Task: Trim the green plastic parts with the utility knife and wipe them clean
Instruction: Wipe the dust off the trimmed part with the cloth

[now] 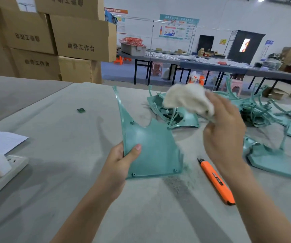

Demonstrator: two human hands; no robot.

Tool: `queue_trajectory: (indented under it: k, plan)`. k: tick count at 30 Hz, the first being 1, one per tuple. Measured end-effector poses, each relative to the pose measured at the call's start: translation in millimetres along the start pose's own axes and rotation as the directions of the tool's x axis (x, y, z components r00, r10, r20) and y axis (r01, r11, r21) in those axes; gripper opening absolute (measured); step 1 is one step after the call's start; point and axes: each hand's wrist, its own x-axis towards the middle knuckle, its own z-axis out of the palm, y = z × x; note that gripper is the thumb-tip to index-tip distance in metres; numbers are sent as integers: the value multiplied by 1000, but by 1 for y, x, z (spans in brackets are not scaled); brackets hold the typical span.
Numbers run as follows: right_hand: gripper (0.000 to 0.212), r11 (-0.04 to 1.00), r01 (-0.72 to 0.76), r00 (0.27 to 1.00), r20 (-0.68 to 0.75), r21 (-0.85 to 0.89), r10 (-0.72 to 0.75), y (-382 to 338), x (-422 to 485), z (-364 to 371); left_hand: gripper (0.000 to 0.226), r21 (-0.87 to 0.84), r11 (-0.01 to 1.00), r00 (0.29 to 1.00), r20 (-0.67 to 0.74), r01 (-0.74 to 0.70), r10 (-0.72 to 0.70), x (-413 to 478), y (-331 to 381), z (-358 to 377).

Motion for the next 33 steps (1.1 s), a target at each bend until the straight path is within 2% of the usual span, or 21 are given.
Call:
queue_trajectory:
  k: [2, 3, 4, 6, 8, 10, 11, 14, 16, 18, 20, 21, 22, 23, 24, 25, 26, 28, 30, 31, 33]
  plan:
    - [70, 987, -18, 994, -102, 163, 35, -6, 0, 8, 35, 10, 1000, 1000, -4, -1, 1, 1, -1, -2]
    - [69, 974, 73, 996, -60, 213, -62, -10, -5, 13, 33, 11, 1000, 1000, -4, -6, 6, 1, 0, -1]
    - [69, 948, 204, 974, 44, 242, -221, -10, -13, 19, 29, 11, 1000, 1000, 3, -16, 16, 1, 0, 0]
    - [69, 894, 349, 838, 334, 281, -432, 4, -21, 28, 21, 10, 999, 999, 19, -39, 39, 2, 2, -4]
    - [60, 958, 84, 863, 461, 273, -208, 28, -9, 28, 22, 60, 997, 998, 41, -52, 49, 1, 3, -11]
    - [53, 964, -203, 915, 383, 173, 124, 42, 2, 22, 28, 161, 985, 994, 97, -58, 42, -1, 4, -15]
    - [51, 963, -212, 937, 316, 168, 151, 38, 6, 19, 30, 211, 976, 990, 137, -57, 29, -2, 4, -15]
    - [50, 934, 44, 972, 201, 355, -122, 0, 11, 10, 25, 262, 963, 982, 190, -67, 16, -1, 2, -4]
    - [53, 848, 144, 926, 232, 510, -297, -26, 8, 9, 17, 324, 938, 972, 231, -122, 47, 0, 0, 4]
    - [59, 854, 185, 845, 366, 486, -391, -41, 2, 18, 15, 383, 905, 951, 302, -184, 65, -2, 0, 9]
    - [55, 893, 177, 816, 445, 414, -369, -39, 5, 30, 18, 391, 904, 941, 336, -171, 33, -6, 1, 9]
    - [43, 923, 80, 870, 425, 376, -249, -36, 11, 32, 20, 431, 883, 939, 343, -183, 27, -8, 1, 7]
    - [30, 930, -110, 924, 381, 350, -33, -28, 21, 33, 21, 512, 831, 937, 347, -220, 35, -10, 1, 4]
    - [28, 868, -344, 914, 342, 359, 220, -16, 36, 32, 22, 597, 756, 932, 359, -268, 47, -12, 1, 1]
    - [32, 694, -579, 813, 372, 427, 449, -8, 50, 30, 23, 668, 674, 927, 368, -315, 69, -15, 0, -1]
    - [33, 435, -729, 678, 464, 530, 570, -4, 62, 25, 25, 726, 586, 923, 371, -359, 105, -17, -1, -2]
    - [32, 193, -764, 600, 569, 615, 562, 0, 68, 22, 27, 777, 493, 918, 369, -392, 148, -16, -2, -2]
    - [40, -106, -741, 596, 722, 663, 352, -9, 68, 12, 24, 877, 289, 918, 329, -385, 224, -13, -2, 3]
    - [55, -100, -763, 622, 767, 639, 155, -26, 56, 4, 21, 960, 91, 938, 234, -264, 255, -9, -2, 11]
    - [51, 14, -752, 656, 747, 659, 109, -35, 48, 2, 21, 981, -3, 941, 187, -194, 282, -7, -1, 16]
    - [28, 365, -612, 777, 619, 701, 114, -48, 32, 6, 31, 981, -166, 934, 147, -96, 326, -3, -2, 23]
